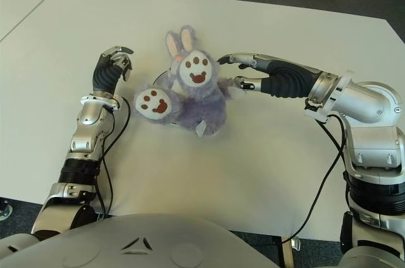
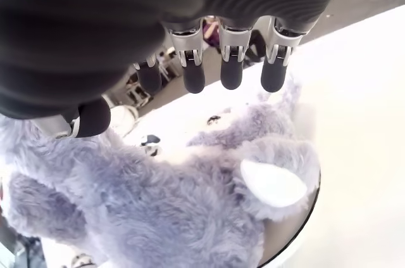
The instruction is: Put the doll into the plate.
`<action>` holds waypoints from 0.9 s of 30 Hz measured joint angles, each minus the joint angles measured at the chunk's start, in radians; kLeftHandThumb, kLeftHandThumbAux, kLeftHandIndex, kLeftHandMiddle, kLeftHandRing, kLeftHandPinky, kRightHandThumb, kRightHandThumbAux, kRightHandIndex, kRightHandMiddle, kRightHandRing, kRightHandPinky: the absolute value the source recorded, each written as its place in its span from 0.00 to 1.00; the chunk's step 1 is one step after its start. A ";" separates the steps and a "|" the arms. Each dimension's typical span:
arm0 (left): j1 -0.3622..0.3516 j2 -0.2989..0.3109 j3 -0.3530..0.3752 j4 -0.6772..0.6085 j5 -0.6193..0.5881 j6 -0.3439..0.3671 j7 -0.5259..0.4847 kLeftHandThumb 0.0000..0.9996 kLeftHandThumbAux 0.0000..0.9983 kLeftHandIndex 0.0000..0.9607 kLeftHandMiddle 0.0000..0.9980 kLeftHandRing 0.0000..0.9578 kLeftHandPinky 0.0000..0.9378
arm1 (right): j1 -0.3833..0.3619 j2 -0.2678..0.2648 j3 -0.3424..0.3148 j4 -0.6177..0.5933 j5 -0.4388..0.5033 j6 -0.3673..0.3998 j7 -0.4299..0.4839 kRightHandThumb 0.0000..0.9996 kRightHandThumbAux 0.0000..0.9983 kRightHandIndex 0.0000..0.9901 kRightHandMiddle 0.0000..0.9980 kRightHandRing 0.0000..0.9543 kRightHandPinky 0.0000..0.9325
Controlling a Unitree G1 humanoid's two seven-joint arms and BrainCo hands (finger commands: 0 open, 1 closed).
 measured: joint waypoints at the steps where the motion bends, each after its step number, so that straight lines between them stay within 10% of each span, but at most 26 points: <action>1: 0.000 0.000 0.000 0.000 0.000 -0.001 0.000 0.71 0.70 0.46 0.85 0.90 0.92 | -0.003 0.000 -0.008 0.017 0.021 -0.003 0.010 0.66 0.24 0.00 0.00 0.00 0.24; 10: -0.001 0.000 0.000 0.007 0.000 -0.007 0.000 0.71 0.70 0.46 0.84 0.89 0.92 | -0.036 -0.003 -0.033 0.110 0.144 -0.004 0.068 0.65 0.24 0.00 0.00 0.02 0.29; 13: -0.013 0.003 0.002 0.003 0.000 -0.007 0.000 0.71 0.70 0.46 0.84 0.89 0.92 | -0.038 -0.003 -0.037 0.100 0.189 0.091 0.048 0.29 0.47 0.00 0.00 0.01 0.11; 18: -0.009 0.000 0.003 0.014 -0.001 -0.010 0.000 0.71 0.70 0.46 0.84 0.89 0.91 | 0.006 0.000 -0.084 0.062 0.204 0.130 -0.008 0.61 0.32 0.00 0.00 0.04 0.28; 20: -0.008 0.001 0.004 0.015 -0.001 -0.010 0.000 0.71 0.70 0.46 0.84 0.89 0.92 | 0.013 -0.001 -0.089 0.047 0.219 0.159 -0.021 0.46 0.46 0.00 0.00 0.02 0.20; 24: -0.010 -0.001 0.002 0.018 -0.001 -0.011 0.000 0.71 0.70 0.46 0.85 0.89 0.92 | 0.034 -0.004 -0.124 0.074 0.248 0.118 0.018 0.59 0.36 0.00 0.00 0.02 0.22; 26: -0.010 0.000 0.004 0.017 -0.001 -0.011 0.000 0.71 0.70 0.46 0.85 0.89 0.92 | 0.038 -0.004 -0.136 0.083 0.269 0.114 0.023 0.34 0.45 0.00 0.01 0.01 0.12; 27: -0.009 0.001 0.005 0.018 -0.001 -0.011 0.000 0.71 0.70 0.46 0.85 0.89 0.92 | 0.034 -0.005 -0.136 0.081 0.289 0.152 0.013 0.40 0.43 0.00 0.01 0.02 0.14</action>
